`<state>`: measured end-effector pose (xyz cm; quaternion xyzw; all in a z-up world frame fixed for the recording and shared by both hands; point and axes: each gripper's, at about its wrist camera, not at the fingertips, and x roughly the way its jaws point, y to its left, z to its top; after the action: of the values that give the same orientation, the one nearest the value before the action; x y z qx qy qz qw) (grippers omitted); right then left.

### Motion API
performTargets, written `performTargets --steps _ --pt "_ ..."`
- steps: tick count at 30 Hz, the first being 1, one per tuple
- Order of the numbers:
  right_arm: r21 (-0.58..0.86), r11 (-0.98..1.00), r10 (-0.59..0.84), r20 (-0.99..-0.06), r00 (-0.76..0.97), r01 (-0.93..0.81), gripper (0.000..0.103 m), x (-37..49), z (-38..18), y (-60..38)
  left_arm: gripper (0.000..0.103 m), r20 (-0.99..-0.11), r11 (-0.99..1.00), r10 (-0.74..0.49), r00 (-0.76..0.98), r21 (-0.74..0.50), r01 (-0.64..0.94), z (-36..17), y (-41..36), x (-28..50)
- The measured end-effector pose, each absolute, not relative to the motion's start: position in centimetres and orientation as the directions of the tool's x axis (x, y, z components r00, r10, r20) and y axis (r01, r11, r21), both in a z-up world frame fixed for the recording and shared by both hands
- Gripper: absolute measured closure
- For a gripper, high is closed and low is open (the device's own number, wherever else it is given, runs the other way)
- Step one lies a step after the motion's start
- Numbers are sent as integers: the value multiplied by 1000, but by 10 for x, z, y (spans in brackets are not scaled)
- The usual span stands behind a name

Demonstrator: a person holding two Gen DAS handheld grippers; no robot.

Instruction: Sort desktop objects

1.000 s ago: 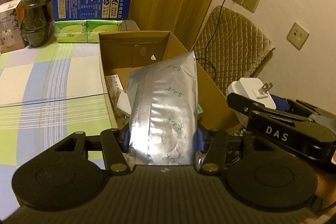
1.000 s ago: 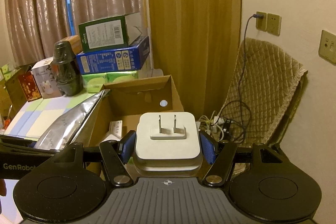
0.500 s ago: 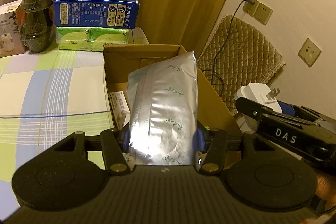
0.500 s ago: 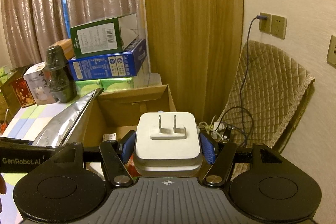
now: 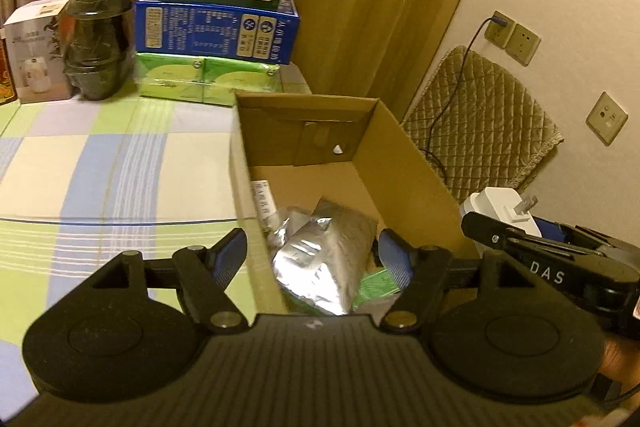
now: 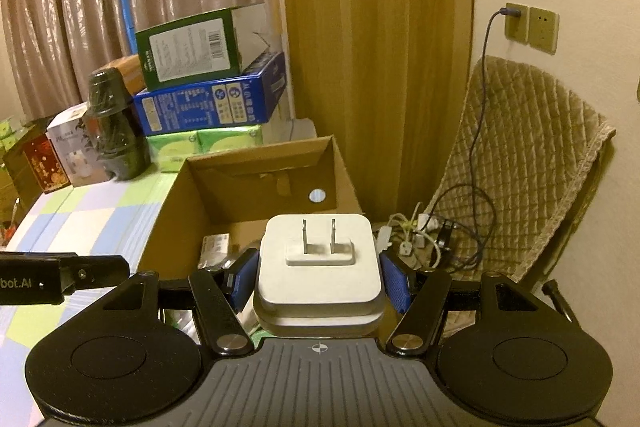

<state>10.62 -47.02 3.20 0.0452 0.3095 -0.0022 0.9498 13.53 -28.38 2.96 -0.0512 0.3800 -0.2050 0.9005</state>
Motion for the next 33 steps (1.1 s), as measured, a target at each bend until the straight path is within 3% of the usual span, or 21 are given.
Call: performTargets --steps 8,11,24,33 --pt "118 993 83 -557 827 -20 41 124 36 -461 34 -667 917 -395 632 -249 310 24 -268 130" --pt "123 992 81 -539 838 -17 20 130 39 -460 27 -667 922 -385 638 -245 300 23 -262 127" --pt "176 982 41 -550 834 68 18 70 43 -481 7 -661 922 -383 645 -231 311 18 -246 95" --pt "187 978 31 -561 827 89 12 16 47 -476 1 -638 924 -376 672 -206 322 23 -241 56"
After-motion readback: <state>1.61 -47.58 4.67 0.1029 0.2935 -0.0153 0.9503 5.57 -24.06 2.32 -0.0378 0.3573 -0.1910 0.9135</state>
